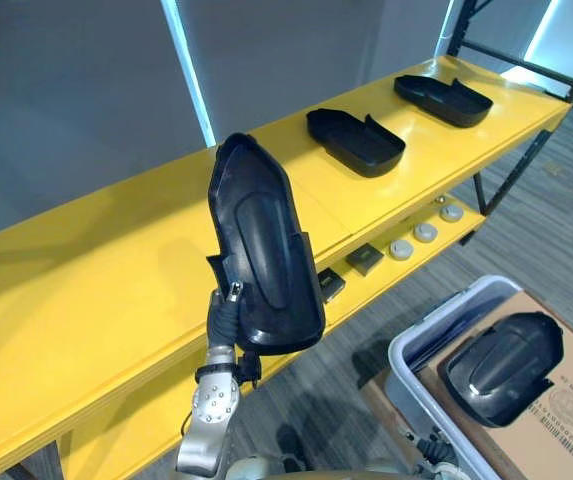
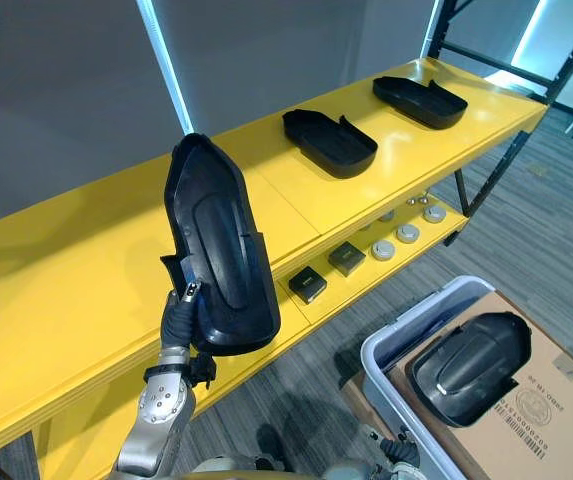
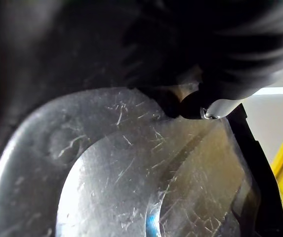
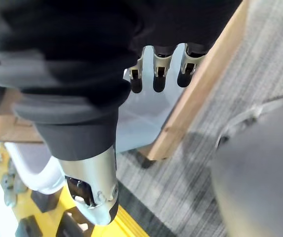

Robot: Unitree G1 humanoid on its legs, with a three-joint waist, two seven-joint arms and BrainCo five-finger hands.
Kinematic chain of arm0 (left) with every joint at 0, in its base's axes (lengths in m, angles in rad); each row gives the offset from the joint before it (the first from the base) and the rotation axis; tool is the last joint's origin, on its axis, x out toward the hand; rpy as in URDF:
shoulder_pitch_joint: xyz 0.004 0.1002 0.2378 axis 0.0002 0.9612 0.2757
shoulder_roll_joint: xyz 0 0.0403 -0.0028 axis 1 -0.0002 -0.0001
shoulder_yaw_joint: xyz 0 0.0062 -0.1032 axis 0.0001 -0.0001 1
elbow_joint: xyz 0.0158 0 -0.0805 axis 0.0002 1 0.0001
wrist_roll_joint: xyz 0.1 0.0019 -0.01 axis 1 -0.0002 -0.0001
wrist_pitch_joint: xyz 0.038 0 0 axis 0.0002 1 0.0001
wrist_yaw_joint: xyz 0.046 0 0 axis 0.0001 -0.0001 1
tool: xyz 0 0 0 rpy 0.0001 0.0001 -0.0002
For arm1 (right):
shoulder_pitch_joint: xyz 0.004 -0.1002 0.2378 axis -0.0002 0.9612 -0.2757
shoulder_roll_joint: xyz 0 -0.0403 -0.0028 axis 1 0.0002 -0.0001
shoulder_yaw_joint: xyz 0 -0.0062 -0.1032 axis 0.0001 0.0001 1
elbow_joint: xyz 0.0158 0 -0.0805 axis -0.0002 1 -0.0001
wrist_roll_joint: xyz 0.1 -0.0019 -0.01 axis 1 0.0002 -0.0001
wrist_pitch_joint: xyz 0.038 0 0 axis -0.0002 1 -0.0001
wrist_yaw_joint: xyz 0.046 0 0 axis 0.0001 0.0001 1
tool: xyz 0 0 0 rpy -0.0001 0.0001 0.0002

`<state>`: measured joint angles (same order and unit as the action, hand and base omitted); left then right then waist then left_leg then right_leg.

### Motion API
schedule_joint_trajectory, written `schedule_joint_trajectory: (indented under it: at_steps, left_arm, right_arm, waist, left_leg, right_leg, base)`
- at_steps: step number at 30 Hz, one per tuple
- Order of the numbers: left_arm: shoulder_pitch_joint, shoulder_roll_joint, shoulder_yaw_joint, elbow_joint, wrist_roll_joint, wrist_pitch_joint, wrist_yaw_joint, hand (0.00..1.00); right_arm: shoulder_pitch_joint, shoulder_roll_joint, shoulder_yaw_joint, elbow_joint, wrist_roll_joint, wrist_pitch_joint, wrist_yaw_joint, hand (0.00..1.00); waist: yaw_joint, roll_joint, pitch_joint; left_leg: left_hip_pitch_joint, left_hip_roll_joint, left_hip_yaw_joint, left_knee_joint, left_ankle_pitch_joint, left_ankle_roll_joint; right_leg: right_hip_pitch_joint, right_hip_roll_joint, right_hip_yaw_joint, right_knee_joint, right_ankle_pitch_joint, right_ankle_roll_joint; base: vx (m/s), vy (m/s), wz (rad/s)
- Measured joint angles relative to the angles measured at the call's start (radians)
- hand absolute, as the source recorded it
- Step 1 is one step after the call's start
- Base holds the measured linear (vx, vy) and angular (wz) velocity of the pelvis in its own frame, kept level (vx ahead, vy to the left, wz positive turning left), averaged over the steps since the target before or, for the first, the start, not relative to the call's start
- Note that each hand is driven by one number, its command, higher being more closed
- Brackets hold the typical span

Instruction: Walk over and take plastic housings, then place them on the shelf

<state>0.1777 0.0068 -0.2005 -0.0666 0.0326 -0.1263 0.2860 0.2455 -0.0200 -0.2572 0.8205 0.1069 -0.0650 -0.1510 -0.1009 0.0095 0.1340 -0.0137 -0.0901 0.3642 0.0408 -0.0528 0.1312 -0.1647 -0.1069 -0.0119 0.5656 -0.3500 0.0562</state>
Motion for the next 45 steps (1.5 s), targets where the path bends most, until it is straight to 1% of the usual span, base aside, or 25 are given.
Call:
schedule_joint_trajectory:
  at_steps: [1, 2, 3, 4, 5, 6, 7, 8, 9, 12, 13, 14, 16, 19, 20, 22, 23, 24, 27, 29, 31, 37, 40, 41, 45]
  left_arm:
    - [0.000, -0.007, -0.002, 0.000, 0.001, 0.000, 0.003, 1.00]
    - [0.002, -0.012, -0.002, 0.000, 0.001, 0.000, 0.004, 1.00]
    - [0.009, -0.021, 0.001, -0.003, 0.001, -0.001, 0.008, 1.00]
    - [0.018, -0.025, 0.005, -0.008, 0.001, -0.003, 0.010, 1.00]
    - [0.021, -0.026, 0.004, -0.010, 0.002, -0.003, 0.008, 1.00]
    - [0.025, -0.039, 0.001, -0.011, 0.012, -0.002, 0.003, 1.00]
    - [0.032, -0.053, -0.002, -0.013, 0.019, -0.002, 0.000, 1.00]
    - [0.036, -0.059, -0.003, -0.015, 0.019, -0.003, -0.001, 1.00]
    - [0.038, -0.064, -0.003, -0.015, 0.019, -0.002, -0.001, 1.00]
    - [0.036, -0.066, -0.005, -0.016, 0.020, -0.002, 0.002, 1.00]
    - [0.035, -0.067, -0.004, -0.016, 0.021, 0.002, 0.007, 1.00]
    - [0.024, -0.069, -0.003, -0.016, 0.025, 0.009, 0.019, 1.00]
    - [-0.011, -0.067, -0.001, -0.016, 0.031, 0.023, 0.045, 1.00]
    - [-0.077, -0.065, 0.019, -0.004, 0.031, 0.036, 0.076, 1.00]
    - [-0.105, -0.066, 0.029, 0.009, 0.030, 0.038, 0.090, 1.00]
    - [-0.167, -0.065, 0.064, 0.072, 0.027, 0.042, 0.112, 1.00]
    - [-0.200, -0.063, 0.097, 0.124, 0.027, 0.047, 0.122, 1.00]
    - [-0.224, -0.063, 0.120, 0.171, 0.025, 0.062, 0.137, 1.00]
    - [-0.245, -0.062, 0.142, 0.246, 0.018, 0.087, 0.155, 1.00]
    - [-0.247, -0.060, 0.165, 0.286, 0.018, 0.101, 0.157, 1.00]
    - [-0.273, -0.058, 0.190, 0.358, 0.011, 0.120, 0.173, 1.00]
    - [-0.341, -0.031, 0.242, 0.450, -0.032, 0.130, 0.187, 1.00]
    - [-0.383, -0.022, 0.265, 0.484, -0.043, 0.130, 0.207, 1.00]
    - [-0.403, -0.010, 0.282, 0.507, -0.043, 0.130, 0.221, 0.00]
    - [-0.437, -0.002, 0.296, 0.533, -0.061, 0.130, 0.223, 0.00]
  right_arm:
    - [0.026, 0.005, 0.013, -0.030, -0.004, 0.000, -0.001, 0.00]
    - [0.042, 0.005, 0.026, -0.046, -0.004, 0.000, -0.001, 0.00]
    - [0.066, 0.006, 0.041, -0.072, -0.008, -0.001, 0.000, 0.00]
    - [0.081, 0.015, 0.044, -0.093, -0.012, -0.001, 0.002, 0.00]
    - [0.087, 0.020, 0.044, -0.100, -0.013, -0.003, 0.002, 0.00]
    - [0.094, 0.019, 0.043, -0.101, -0.018, -0.004, 0.002, 0.00]
    - [0.101, 0.013, 0.043, -0.101, -0.021, -0.004, 0.003, 0.00]
    - [0.103, 0.013, 0.043, -0.102, -0.022, -0.004, 0.003, 0.00]
    - [0.106, 0.014, 0.043, -0.102, -0.030, -0.004, 0.003, 0.00]
    - [0.116, 0.017, 0.048, -0.102, -0.040, -0.004, 0.005, 0.00]
    - [0.123, 0.019, 0.050, -0.101, -0.040, -0.001, 0.006, 0.00]
    - [0.131, 0.022, 0.050, -0.102, -0.040, -0.001, 0.008, 0.00]
    - [0.141, 0.020, 0.053, -0.102, -0.041, -0.003, 0.019, 0.00]
    - [0.143, 0.013, 0.068, -0.102, -0.052, -0.004, 0.021, 0.00]
    - [0.143, 0.013, 0.068, -0.100, -0.059, -0.004, 0.021, 0.00]
    - [0.142, 0.010, 0.068, -0.098, -0.064, -0.004, 0.024, 0.00]
    - [0.134, 0.013, 0.069, -0.088, -0.071, -0.003, 0.024, 0.00]
    - [0.133, 0.014, 0.070, -0.087, -0.073, -0.003, 0.024, 0.00]
    - [0.125, 0.011, 0.070, -0.073, -0.079, -0.003, 0.026, 0.00]
    - [0.107, 0.004, 0.070, -0.049, -0.080, -0.002, 0.029, 0.00]
    - [0.096, 0.000, 0.070, -0.048, -0.084, 0.002, 0.040, 0.00]
    - [0.089, 0.000, 0.072, -0.049, -0.102, 0.005, 0.045, 0.00]
    - [0.083, 0.000, 0.072, -0.049, -0.103, 0.005, 0.045, 0.00]
    - [0.080, 0.000, 0.072, -0.048, -0.103, 0.005, 0.046, 0.00]
    - [0.076, -0.005, 0.071, -0.041, -0.102, 0.005, 0.045, 0.00]
  waist:
    - [-0.001, -0.001, 0.001]
    - [0.002, -0.005, 0.003]
    - [0.010, -0.011, -0.001]
    - [0.008, -0.020, -0.007]
    - [0.006, -0.023, -0.010]
    - [0.005, -0.016, -0.015]
    - [0.009, -0.007, -0.022]
    - [0.009, -0.003, -0.028]
    - [0.010, -0.002, -0.038]
    - [0.007, -0.009, -0.048]
    - [0.008, -0.012, -0.067]
    - [0.009, -0.018, -0.074]
    - [0.011, -0.018, -0.079]
    - [0.010, -0.020, -0.082]
    - [0.011, -0.021, -0.086]
    - [0.008, -0.016, -0.095]
    - [0.004, -0.022, -0.104]
    - [0.002, -0.024, -0.104]
    - [-0.003, -0.024, -0.104]
    - [-0.022, -0.025, -0.105]
    - [-0.024, -0.021, -0.103]
    - [-0.031, -0.024, -0.099]
    - [-0.049, -0.023, -0.099]
    - [-0.050, -0.021, -0.097]
    - [-0.051, -0.014, -0.091]
  left_leg:
    - [0.009, -0.005, -0.017, 0.010, -0.010, 0.000]
    - [0.017, -0.006, -0.019, 0.016, -0.020, -0.002]
    - [0.029, -0.007, -0.014, 0.032, -0.046, -0.006]
    - [0.032, -0.002, 0.015, 0.052, -0.081, -0.024]
    - [0.031, 0.002, 0.030, 0.062, -0.087, -0.026]
    - [0.030, 0.009, 0.029, 0.074, -0.093, -0.031]
    - [0.030, 0.020, 0.029, 0.081, -0.102, -0.048]
    - [0.032, 0.025, 0.029, 0.082, -0.104, -0.051]
    - [0.035, 0.033, 0.023, 0.082, -0.104, -0.052]
    - [0.065, 0.053, 0.020, 0.081, -0.094, -0.056]
    - [0.071, 0.059, 0.020, 0.076, -0.090, -0.063]
    - [0.083, 0.060, 0.021, 0.063, -0.081, -0.078]
    - [0.107, 0.064, 0.021, 0.051, -0.076, -0.086]
    - [0.132, 0.064, 0.021, 0.026, -0.061, -0.109]
    - [0.131, 0.066, 0.021, 0.026, -0.061, -0.109]
    - [0.135, 0.073, 0.020, 0.009, -0.059, -0.111]
    - [0.140, 0.073, 0.018, -0.010, -0.047, -0.122]
    - [0.151, 0.074, 0.019, -0.026, -0.031, -0.124]
    - [0.161, 0.075, 0.012, -0.064, -0.004, -0.123]
    - [0.164, 0.077, -0.002, -0.093, 0.018, -0.135]
    - [0.164, 0.085, -0.005, -0.128, 0.039, -0.128]
    - [0.142, 0.099, -0.004, -0.141, 0.053, -0.150]
    - [0.122, 0.103, -0.004, -0.142, 0.055, -0.153]
    - [0.117, 0.104, -0.004, -0.142, 0.055, -0.153]
    - [0.113, 0.106, -0.006, -0.142, 0.058, -0.157]
  right_leg:
    - [-0.012, 0.018, 0.052, -0.012, 0.005, 0.008]
    - [-0.014, 0.018, 0.066, -0.021, 0.010, 0.017]
    - [-0.008, 0.008, 0.067, -0.051, 0.020, 0.032]
    - [0.002, -0.004, 0.068, -0.098, 0.025, 0.038]
    - [0.008, -0.006, 0.068, -0.123, 0.033, 0.041]
    - [0.025, -0.003, 0.067, -0.149, 0.072, 0.030]
    - [0.047, 0.003, 0.058, -0.190, 0.108, 0.023]
    - [0.058, 0.004, 0.048, -0.211, 0.129, 0.019]
    - [0.077, 0.007, 0.029, -0.247, 0.175, 0.018]
    - [0.133, 0.025, 0.011, -0.297, 0.187, 0.010]
    - [0.143, 0.031, 0.005, -0.318, 0.190, 0.004]
    - [0.156, 0.034, 0.003, -0.332, 0.194, -0.002]
    - [0.189, 0.038, -0.004, -0.356, 0.195, -0.004]
    - [0.212, 0.042, -0.004, -0.375, 0.201, -0.013]
    - [0.213, 0.044, -0.004, -0.382, 0.202, -0.014]
    - [0.217, 0.055, -0.006, -0.398, 0.212, -0.025]
    - [0.219, 0.057, -0.007, -0.409, 0.218, -0.026]
    - [0.227, 0.062, -0.006, -0.423, 0.229, -0.032]
    - [0.228, 0.072, -0.007, -0.439, 0.238, -0.034]
    - [0.220, 0.080, -0.013, -0.453, 0.253, -0.042]
    - [0.210, 0.096, -0.012, -0.467, 0.273, -0.052]
    - [0.196, 0.113, -0.005, -0.502, 0.300, -0.062]
    - [0.180, 0.117, -0.005, -0.509, 0.308, -0.060]
    - [0.178, 0.120, 0.002, -0.520, 0.319, -0.067]
    - [0.177, 0.123, 0.003, -0.530, 0.328, -0.062]
  base:
    - [0.14, -0.045, 0.79]
    - [0.11, -0.053, 0.60]
    - [0.11, -0.075, 0.39]
    - [0.14, -0.099, 0.36]
    - [0.15, -0.126, 0.30]
    - [0.14, -0.113, 0.17]
    - [0.14, -0.093, 0.08]
    - [0.14, -0.061, 0.00]
    - [0.20, -0.098, 0.05]
    - [0.17, -0.099, 0.06]
    - [0.20, -0.101, 0.02]
    - [0.18, -0.098, 0.05]
    - [0.15, -0.086, 0.07]
    - [0.05, -0.045, 0.02]
    - [0.00, -0.044, -0.01]
    - [-0.03, -0.043, -0.02]
    - [-0.05, -0.049, -0.05]
    - [-0.08, -0.069, -0.05]
    - [-0.09, -0.078, 0.01]
    - [-0.13, -0.079, 0.08]
    - [-0.16, -0.080, -0.02]
    - [-0.13, -0.066, -0.04]
    - [-0.06, -0.042, -0.03]
    - [-0.02, -0.032, -0.10]
    - [0.01, -0.020, -0.04]
